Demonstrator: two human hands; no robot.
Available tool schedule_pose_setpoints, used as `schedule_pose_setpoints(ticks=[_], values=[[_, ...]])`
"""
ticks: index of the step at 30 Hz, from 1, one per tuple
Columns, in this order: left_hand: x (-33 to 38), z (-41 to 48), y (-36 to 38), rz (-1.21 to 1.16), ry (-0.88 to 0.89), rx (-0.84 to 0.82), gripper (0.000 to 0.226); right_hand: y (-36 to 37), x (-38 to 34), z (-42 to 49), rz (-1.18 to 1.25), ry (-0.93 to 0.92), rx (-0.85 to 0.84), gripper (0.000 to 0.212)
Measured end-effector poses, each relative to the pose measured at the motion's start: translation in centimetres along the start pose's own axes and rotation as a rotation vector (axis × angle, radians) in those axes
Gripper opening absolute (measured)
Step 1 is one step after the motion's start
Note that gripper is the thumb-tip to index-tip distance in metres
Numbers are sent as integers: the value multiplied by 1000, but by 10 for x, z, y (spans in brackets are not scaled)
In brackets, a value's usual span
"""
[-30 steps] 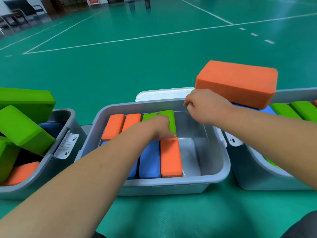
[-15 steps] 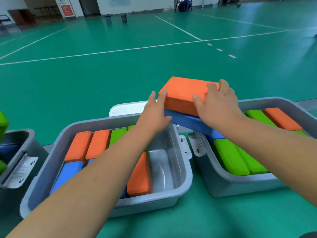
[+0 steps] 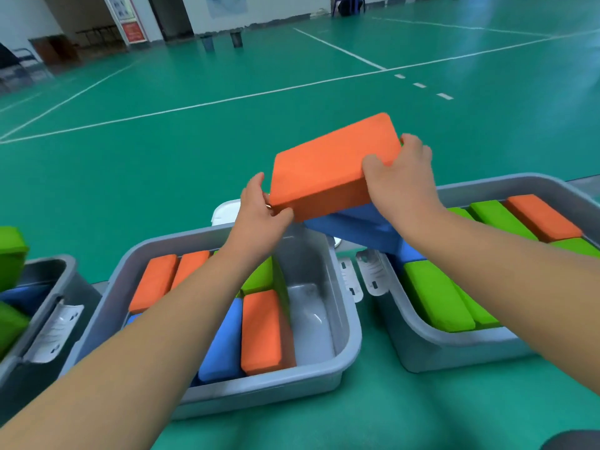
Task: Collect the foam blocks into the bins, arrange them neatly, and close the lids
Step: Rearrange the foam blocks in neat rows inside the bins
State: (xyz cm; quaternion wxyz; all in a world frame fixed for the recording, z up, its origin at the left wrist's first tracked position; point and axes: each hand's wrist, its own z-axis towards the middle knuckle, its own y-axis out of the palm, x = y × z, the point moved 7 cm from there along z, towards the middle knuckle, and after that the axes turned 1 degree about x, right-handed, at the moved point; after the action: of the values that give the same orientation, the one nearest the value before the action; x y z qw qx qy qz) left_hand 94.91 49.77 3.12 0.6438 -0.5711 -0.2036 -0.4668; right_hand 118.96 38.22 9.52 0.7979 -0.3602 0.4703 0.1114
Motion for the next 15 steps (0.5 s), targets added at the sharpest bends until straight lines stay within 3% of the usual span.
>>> schedule_pose_setpoints(ticks=[6, 9, 13, 15], values=[[-30, -37, -22, 45, -129, -272, 103, 15, -33, -13, 71, -12, -36, 32], [-45, -52, -24, 198, -162, -438, 93, 28, -52, -23, -60, -67, -107, 39], [-64, -74, -9, 419, -115, -639, 102, 56, -65, -46, -303, -91, -250, 59], [-75, -84, 1, 495, -83, -728, 96, 71, -65, -60, -418, -91, -335, 64]])
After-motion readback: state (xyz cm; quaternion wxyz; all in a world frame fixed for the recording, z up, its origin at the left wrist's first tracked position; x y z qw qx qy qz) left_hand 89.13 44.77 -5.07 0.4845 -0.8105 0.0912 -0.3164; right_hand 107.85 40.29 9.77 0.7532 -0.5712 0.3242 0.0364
